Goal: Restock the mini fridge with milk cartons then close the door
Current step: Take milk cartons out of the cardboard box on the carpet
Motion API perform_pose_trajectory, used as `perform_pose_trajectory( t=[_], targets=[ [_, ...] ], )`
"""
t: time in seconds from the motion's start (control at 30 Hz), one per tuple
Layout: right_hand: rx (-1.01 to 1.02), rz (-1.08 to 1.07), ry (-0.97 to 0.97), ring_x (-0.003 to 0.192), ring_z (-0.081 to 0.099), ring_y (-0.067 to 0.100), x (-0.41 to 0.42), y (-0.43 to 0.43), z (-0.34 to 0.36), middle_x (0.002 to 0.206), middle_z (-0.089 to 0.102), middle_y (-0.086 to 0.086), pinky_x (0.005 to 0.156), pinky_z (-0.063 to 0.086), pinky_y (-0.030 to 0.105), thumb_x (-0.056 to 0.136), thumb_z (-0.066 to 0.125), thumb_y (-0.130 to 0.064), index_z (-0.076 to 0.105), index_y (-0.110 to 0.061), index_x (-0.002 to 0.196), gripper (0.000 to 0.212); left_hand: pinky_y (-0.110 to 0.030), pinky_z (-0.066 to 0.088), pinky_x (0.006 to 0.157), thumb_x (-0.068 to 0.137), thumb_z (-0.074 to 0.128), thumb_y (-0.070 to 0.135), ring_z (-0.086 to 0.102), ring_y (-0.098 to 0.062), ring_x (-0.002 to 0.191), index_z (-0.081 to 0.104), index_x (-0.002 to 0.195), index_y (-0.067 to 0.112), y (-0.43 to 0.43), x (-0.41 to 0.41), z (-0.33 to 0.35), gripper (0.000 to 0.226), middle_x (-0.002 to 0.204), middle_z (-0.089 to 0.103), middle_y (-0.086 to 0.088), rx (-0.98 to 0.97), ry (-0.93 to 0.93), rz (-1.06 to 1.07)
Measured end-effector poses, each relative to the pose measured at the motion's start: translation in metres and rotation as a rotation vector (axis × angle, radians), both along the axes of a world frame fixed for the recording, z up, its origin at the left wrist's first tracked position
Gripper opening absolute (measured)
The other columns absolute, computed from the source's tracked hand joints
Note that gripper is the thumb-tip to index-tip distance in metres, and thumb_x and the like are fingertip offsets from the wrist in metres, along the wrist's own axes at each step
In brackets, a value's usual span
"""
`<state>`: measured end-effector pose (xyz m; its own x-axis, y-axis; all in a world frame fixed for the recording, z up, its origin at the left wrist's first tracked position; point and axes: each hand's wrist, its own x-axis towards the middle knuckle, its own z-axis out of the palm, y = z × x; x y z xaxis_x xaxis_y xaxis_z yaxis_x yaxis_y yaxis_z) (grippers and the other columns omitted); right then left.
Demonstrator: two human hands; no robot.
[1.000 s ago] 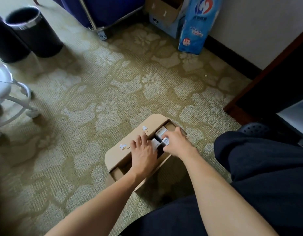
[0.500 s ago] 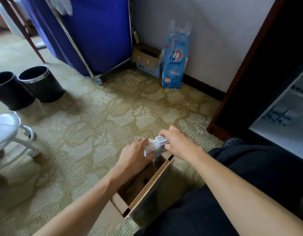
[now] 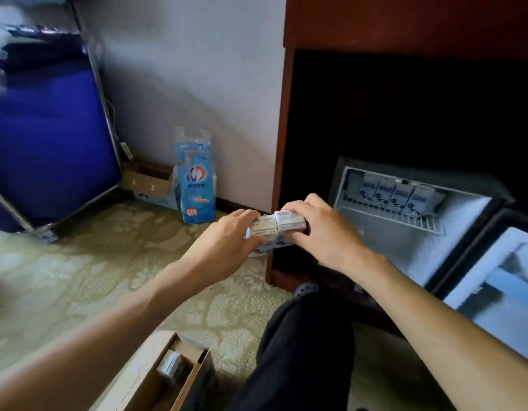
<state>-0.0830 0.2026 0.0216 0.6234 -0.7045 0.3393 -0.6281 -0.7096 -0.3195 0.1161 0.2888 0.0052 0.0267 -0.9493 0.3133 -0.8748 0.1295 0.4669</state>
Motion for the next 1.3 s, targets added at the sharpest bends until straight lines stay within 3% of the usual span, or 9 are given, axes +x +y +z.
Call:
perform_pose_trajectory(
  t=[0.23,0.37,0.53,0.73,0.83,0.97,1.1,1.2,1.3],
  targets=[
    [-0.118,-0.125,-0.106,0.067,0.055,0.016,-0.106,-0.048,-0.011,0.099,0.046,-0.006,0.058,0.053,0.041,0.087,0.069,-0.037,0.058,-0.026,0.13,0.046,-0.04,0.055,0.072,0.099,0.055,0.037,0.065,-0.015,0.089,0.054,0.12,0.023,-0.088,-0.086,0.002,0.026,0.11,0.062,0.007,-0.095,0.013,-0.225],
    [-0.087,-0.228,-0.076,0.074,0.058,0.019,-0.152,-0.083,-0.046,0.101,0.05,-0.006,0.064,0.055,0.043,0.084,0.071,-0.037,0.061,-0.02,0.128,0.048,-0.041,0.054,0.076,0.098,0.06,0.032,0.064,-0.021,0.092,0.056,0.118,0.02,-0.144,-0.133,-0.025,0.024,0.11,0.062,0.004,0.002,0.003,-0.283],
    [0.065,-0.329,-0.018,0.079,0.057,0.014,-0.194,-0.129,-0.096,0.105,0.048,-0.009,0.076,0.052,0.035,0.09,0.07,-0.042,0.058,-0.026,0.13,0.045,-0.042,0.055,0.078,0.098,0.061,0.028,0.064,-0.023,0.09,0.056,0.117,0.014,-0.207,-0.18,-0.071,0.024,0.11,0.063,-0.002,0.18,-0.003,-0.325],
    [0.181,-0.403,0.01,0.087,0.059,0.017,-0.22,-0.193,-0.172,0.104,0.046,-0.009,0.079,0.053,0.036,0.094,0.068,-0.037,0.056,-0.027,0.129,0.038,-0.035,0.056,0.064,0.092,0.07,0.031,0.064,-0.019,0.073,0.061,0.109,0.016,-0.286,-0.212,-0.142,0.024,0.092,0.066,-0.002,0.371,0.045,-0.326],
    [0.213,-0.469,0.003,0.091,0.061,0.019,-0.228,-0.219,-0.208,0.112,0.048,-0.008,0.078,0.053,0.036,0.097,0.066,-0.028,0.053,-0.026,0.134,0.04,-0.028,0.046,0.055,0.093,0.067,0.029,0.064,-0.019,0.073,0.06,0.105,0.016,-0.317,-0.228,-0.179,0.019,0.094,0.066,-0.003,0.379,0.041,-0.335],
    [0.181,-0.574,-0.024,0.084,0.058,0.019,-0.236,-0.25,-0.246,0.119,0.05,-0.002,0.069,0.05,0.036,0.097,0.061,-0.013,0.05,-0.023,0.14,0.046,-0.034,0.048,0.081,0.093,0.064,0.035,0.059,-0.022,0.103,0.059,0.118,0.02,-0.354,-0.247,-0.22,0.029,0.114,0.061,0.003,0.196,-0.093,-0.315],
    [0.135,-0.634,-0.01,0.087,0.051,0.016,-0.244,-0.283,-0.273,0.117,0.052,0.0,0.067,0.043,0.03,0.096,0.056,-0.007,0.05,-0.019,0.143,0.049,-0.036,0.031,0.106,0.093,0.063,0.04,0.047,-0.022,0.123,0.062,0.124,0.017,-0.394,-0.256,-0.247,0.039,0.126,0.062,0.001,0.001,-0.219,-0.339],
    [0.109,-0.7,-0.077,0.102,0.058,0.022,-0.247,-0.306,-0.292,0.12,0.053,0.0,0.079,0.05,0.036,0.094,0.058,-0.009,0.054,-0.02,0.14,0.047,-0.039,0.026,0.112,0.088,0.067,0.037,0.042,-0.023,0.128,0.064,0.123,0.017,-0.424,-0.262,-0.265,0.04,0.129,0.059,0.003,-0.132,-0.265,-0.35],
    [0.121,-0.777,-0.088,0.105,0.06,0.026,-0.25,-0.324,-0.308,0.121,0.054,0.002,0.079,0.048,0.034,0.094,0.059,-0.013,0.056,-0.022,0.137,0.044,-0.043,0.025,0.114,0.086,0.069,0.037,0.043,-0.023,0.129,0.065,0.119,0.019,-0.448,-0.269,-0.281,0.038,0.127,0.058,0.004,-0.209,-0.306,-0.364]
  ],
)
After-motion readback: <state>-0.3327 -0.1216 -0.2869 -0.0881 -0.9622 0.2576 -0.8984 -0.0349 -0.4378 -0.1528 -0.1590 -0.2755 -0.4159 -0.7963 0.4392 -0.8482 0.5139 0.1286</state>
